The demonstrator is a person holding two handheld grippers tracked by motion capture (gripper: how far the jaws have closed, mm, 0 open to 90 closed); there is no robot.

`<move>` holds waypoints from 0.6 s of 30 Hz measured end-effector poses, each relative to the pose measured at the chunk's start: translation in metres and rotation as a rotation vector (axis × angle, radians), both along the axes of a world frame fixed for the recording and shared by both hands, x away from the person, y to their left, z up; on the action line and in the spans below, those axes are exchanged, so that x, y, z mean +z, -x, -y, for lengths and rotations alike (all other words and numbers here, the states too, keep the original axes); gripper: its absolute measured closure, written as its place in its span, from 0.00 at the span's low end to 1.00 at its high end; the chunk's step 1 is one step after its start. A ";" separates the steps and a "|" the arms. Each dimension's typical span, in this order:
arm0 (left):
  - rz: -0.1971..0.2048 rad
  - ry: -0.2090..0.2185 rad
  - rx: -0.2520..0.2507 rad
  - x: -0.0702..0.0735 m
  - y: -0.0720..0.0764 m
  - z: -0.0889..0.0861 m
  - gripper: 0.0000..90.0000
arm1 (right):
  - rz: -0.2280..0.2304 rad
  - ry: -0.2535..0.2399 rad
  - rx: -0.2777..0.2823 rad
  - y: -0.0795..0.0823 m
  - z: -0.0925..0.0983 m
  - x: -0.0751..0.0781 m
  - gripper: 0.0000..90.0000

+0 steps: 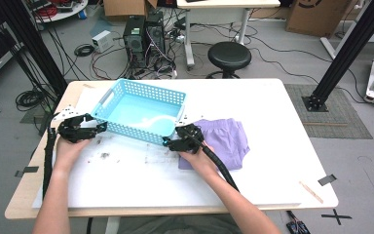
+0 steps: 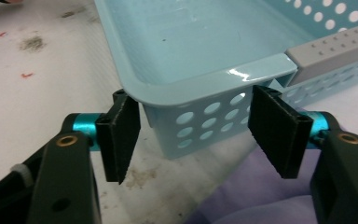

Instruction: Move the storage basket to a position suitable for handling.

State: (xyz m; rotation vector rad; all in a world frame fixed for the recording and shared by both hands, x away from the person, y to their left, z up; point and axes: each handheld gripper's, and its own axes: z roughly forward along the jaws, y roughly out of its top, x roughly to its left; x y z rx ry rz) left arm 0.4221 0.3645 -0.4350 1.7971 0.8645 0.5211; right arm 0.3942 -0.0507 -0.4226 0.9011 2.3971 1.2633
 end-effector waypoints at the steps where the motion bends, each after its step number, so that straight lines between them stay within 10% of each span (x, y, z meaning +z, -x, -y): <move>1: 0.003 -0.002 -0.001 0.000 0.000 0.001 0.33 | 0.000 -0.002 -0.004 -0.001 0.001 0.001 0.44; 18: 0.013 0.025 0.033 0.008 -0.001 0.007 0.40 | 0.013 -0.031 0.004 -0.010 0.011 0.019 0.48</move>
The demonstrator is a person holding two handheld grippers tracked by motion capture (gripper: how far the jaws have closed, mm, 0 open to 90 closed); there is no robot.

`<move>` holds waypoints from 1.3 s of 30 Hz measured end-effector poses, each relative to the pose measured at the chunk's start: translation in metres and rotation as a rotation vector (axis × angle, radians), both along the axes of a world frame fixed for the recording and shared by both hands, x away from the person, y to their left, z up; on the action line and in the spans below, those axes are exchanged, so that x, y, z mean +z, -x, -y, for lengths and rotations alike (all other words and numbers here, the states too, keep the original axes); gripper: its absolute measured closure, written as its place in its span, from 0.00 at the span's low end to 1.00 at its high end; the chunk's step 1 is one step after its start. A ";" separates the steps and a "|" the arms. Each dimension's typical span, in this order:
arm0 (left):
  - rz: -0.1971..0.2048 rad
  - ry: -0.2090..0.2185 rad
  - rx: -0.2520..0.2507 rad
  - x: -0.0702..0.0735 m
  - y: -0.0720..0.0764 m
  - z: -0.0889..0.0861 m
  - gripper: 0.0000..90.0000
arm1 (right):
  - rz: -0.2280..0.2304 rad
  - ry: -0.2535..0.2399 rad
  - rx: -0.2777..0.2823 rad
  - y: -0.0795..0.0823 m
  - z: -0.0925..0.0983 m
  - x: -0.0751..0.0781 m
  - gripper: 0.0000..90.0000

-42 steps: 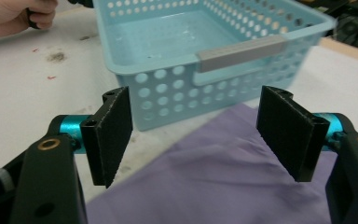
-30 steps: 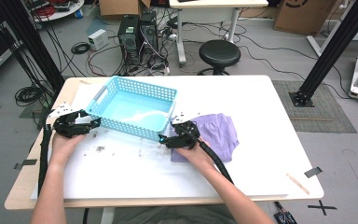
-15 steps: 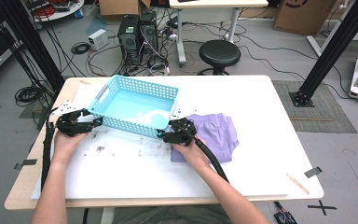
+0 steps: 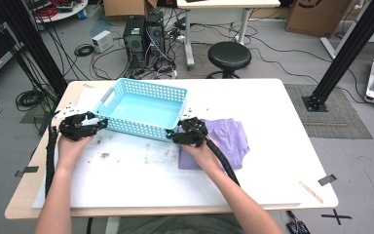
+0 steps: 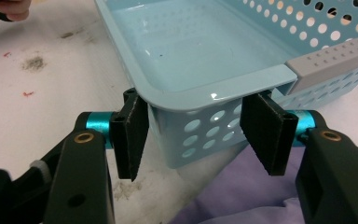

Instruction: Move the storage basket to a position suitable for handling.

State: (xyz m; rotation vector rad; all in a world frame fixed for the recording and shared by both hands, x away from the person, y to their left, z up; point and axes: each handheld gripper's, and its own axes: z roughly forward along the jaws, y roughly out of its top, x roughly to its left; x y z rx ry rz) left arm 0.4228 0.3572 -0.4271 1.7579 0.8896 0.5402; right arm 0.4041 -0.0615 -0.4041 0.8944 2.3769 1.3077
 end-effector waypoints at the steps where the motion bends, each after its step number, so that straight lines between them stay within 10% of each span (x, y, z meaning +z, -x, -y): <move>1: 0.001 -0.002 -0.001 0.001 0.000 0.001 0.40 | 0.004 0.000 0.001 -0.001 0.001 0.001 0.48; 16: 0.008 0.026 0.014 0.007 0.000 0.021 0.40 | 0.002 -0.025 0.023 -0.013 0.024 0.022 0.47; 39: -0.041 0.023 0.030 0.019 -0.014 0.103 0.39 | -0.045 -0.027 0.033 -0.035 0.104 0.036 0.47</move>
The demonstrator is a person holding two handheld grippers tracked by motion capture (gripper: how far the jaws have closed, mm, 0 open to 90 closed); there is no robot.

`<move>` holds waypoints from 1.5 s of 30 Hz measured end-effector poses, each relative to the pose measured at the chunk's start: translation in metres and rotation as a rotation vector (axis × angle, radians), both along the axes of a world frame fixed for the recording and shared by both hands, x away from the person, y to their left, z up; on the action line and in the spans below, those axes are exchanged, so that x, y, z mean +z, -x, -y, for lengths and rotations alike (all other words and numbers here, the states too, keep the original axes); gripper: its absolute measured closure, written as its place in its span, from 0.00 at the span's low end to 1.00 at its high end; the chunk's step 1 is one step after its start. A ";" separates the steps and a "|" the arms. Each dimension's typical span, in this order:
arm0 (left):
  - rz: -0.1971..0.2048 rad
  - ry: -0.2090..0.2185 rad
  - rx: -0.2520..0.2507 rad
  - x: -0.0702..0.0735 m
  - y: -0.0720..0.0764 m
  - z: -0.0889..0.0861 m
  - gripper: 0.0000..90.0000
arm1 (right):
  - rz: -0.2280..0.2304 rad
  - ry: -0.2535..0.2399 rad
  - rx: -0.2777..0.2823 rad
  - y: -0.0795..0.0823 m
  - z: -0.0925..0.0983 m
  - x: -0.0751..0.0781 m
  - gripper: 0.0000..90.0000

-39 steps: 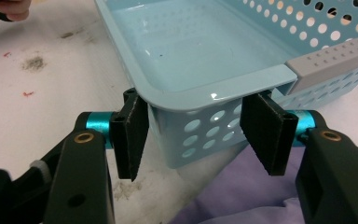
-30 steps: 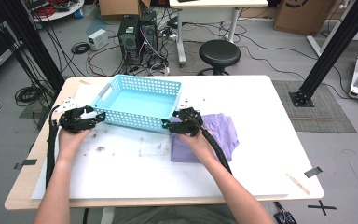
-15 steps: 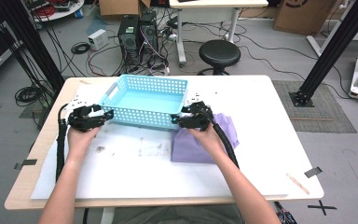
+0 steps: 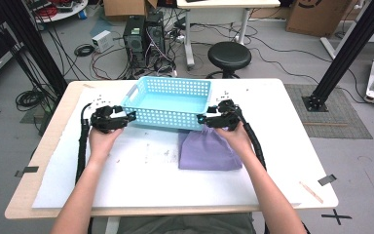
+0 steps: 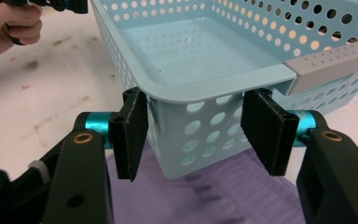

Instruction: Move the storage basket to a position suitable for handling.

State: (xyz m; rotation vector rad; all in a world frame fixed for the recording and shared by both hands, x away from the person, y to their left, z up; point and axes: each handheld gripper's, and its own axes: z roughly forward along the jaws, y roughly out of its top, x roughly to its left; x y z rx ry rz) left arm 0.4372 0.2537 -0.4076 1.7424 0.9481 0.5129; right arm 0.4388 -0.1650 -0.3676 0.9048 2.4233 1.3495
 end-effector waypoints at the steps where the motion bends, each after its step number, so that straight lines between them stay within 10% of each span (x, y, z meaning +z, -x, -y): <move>1: 0.000 -0.004 0.002 0.000 0.000 0.004 0.39 | 0.004 0.003 0.001 -0.001 0.003 0.000 0.47; 27: -0.005 0.020 -0.035 -0.004 -0.001 0.080 0.38 | -0.030 0.056 -0.027 -0.024 0.088 -0.018 0.57; 40: 0.026 -0.031 -0.002 -0.004 -0.001 0.082 0.38 | 0.069 0.123 -0.127 -0.011 0.078 -0.022 0.57; 45: -0.026 -0.025 -0.028 -0.005 -0.010 0.088 0.38 | 0.071 0.111 -0.129 -0.012 0.080 -0.021 0.58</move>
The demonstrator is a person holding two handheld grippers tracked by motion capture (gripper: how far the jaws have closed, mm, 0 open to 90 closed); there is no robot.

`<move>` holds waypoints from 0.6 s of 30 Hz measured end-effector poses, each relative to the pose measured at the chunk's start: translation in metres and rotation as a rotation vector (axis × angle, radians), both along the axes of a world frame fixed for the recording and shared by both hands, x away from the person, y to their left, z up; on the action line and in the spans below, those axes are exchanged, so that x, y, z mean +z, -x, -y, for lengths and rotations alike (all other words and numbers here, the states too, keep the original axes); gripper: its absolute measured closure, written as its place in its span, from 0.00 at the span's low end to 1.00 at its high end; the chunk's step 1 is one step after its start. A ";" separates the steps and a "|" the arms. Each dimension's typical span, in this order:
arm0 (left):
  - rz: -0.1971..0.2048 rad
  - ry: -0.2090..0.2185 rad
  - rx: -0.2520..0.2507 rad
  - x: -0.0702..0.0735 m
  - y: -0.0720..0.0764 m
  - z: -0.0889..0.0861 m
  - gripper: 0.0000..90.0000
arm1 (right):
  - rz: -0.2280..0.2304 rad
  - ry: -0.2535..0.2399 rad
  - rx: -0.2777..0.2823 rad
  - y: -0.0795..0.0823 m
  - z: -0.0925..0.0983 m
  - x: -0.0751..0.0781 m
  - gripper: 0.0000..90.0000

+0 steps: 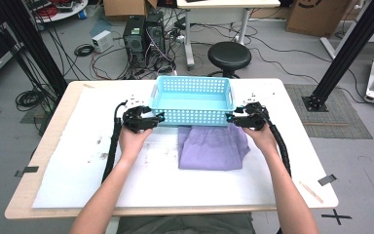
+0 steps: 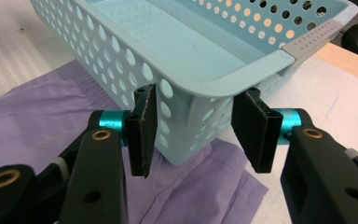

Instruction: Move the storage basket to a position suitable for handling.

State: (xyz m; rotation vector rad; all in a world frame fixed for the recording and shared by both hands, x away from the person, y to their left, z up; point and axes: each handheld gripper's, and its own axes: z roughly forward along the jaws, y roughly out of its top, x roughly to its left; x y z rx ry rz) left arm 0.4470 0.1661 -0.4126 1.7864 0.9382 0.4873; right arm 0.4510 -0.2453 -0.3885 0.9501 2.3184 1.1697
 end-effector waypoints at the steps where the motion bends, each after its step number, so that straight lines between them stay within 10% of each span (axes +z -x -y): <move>1: 0.001 -0.003 0.000 0.000 0.000 0.002 0.38 | 0.000 0.003 -0.012 0.001 0.000 0.001 0.60; 18: 0.002 0.003 -0.042 0.004 -0.002 0.028 0.38 | 0.000 -0.045 -0.072 0.002 0.029 0.001 0.64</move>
